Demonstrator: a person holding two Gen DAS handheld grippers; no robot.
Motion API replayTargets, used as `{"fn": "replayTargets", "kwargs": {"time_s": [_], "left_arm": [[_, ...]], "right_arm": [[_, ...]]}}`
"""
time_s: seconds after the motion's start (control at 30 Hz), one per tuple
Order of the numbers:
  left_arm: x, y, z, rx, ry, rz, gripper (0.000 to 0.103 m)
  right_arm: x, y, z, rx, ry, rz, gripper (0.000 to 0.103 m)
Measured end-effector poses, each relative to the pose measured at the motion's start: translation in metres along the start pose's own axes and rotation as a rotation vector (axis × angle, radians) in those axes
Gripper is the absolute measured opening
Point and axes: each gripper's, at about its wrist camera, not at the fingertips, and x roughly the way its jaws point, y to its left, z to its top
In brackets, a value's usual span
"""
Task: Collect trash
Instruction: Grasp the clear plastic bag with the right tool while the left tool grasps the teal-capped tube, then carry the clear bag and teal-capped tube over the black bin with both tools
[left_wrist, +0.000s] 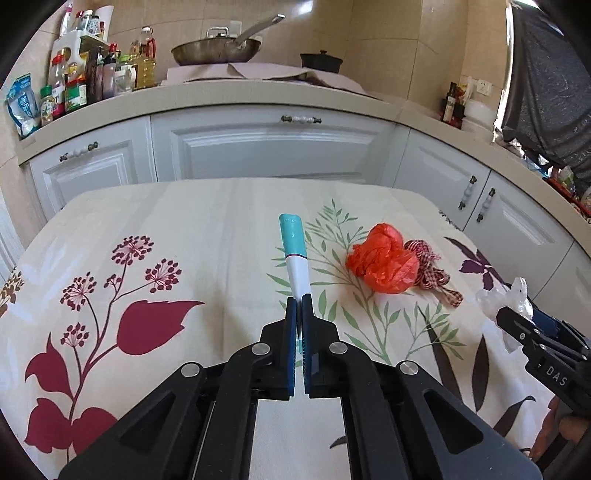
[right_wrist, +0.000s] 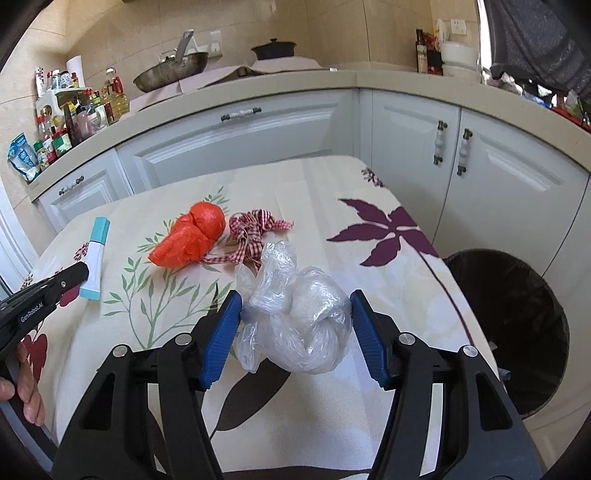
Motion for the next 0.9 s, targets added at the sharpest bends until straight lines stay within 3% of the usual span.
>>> {"fn": "replayTargets", "kwargs": {"time_s": [0.47,0.9], "left_arm": [[-0.031,-0.021,-0.001,0.025,-0.069,-0.032,0.003],[-0.047,-0.079,-0.006,0.105,-0.098,-0.129,0.003]], "right_arm": [[-0.038,-0.015,0.003,0.013,-0.115,-0.044,0.059],[-0.072,-0.058,-0.005,0.061,-0.188,-0.133,0.059]]}}
